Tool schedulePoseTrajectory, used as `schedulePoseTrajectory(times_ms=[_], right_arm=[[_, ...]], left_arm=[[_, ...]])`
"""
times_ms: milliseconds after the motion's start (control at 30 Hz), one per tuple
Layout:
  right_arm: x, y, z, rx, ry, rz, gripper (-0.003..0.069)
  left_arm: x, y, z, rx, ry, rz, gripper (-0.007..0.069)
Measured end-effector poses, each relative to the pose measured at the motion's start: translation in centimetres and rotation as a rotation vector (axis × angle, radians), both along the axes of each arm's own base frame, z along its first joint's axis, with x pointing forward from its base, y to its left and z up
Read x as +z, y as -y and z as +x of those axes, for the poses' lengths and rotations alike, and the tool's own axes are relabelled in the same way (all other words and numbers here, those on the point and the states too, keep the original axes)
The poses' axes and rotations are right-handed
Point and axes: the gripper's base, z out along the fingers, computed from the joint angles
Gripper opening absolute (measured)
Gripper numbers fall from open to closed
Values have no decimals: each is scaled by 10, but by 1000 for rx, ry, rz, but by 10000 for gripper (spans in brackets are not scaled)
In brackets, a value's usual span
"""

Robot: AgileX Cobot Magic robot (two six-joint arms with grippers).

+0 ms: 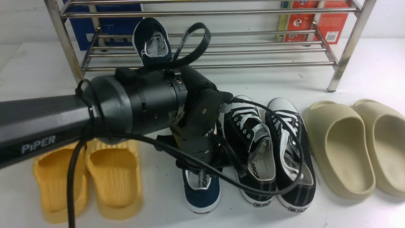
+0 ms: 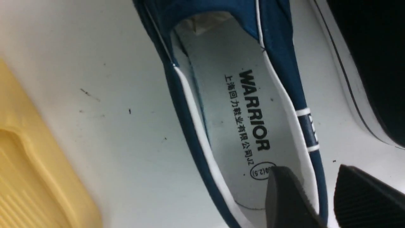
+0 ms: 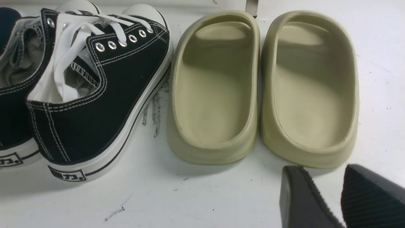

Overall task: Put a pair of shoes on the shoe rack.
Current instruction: Use the left arm to grab the shoe closest to it

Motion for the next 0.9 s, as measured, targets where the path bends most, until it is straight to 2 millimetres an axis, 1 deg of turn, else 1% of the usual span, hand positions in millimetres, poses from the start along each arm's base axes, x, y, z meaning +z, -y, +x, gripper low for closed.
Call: schedulePoseTrajectory(times_ms=[167, 433, 567, 667, 700, 733, 767, 800, 833, 900], right_arm=[[0, 0, 0, 0, 0, 0, 239], [0, 0, 0, 0, 0, 0, 239], [0, 0, 0, 0, 0, 0, 239], [0, 0, 0, 0, 0, 0, 239], [0, 0, 0, 0, 0, 0, 239], [0, 0, 0, 0, 0, 0, 239], [0, 0, 0, 0, 0, 0, 239], [0, 0, 0, 0, 0, 0, 239], [0, 0, 0, 0, 0, 0, 239], [0, 0, 0, 0, 0, 0, 239]], left_arm=[[-9, 3, 0, 14, -38, -2, 245], [-35, 11, 8, 11, -59, 21, 245], [-41, 13, 9, 16, -72, 17, 237], [-43, 14, 8, 22, -84, 12, 204], [-42, 15, 8, 28, -90, 6, 146], [-42, 14, 8, 28, -91, 6, 146], [-42, 14, 8, 29, -93, 7, 82], [-42, 14, 8, 29, -93, 7, 64], [-41, 14, 8, 30, -92, 4, 11], [-37, 13, 6, 30, -91, 2, 0]])
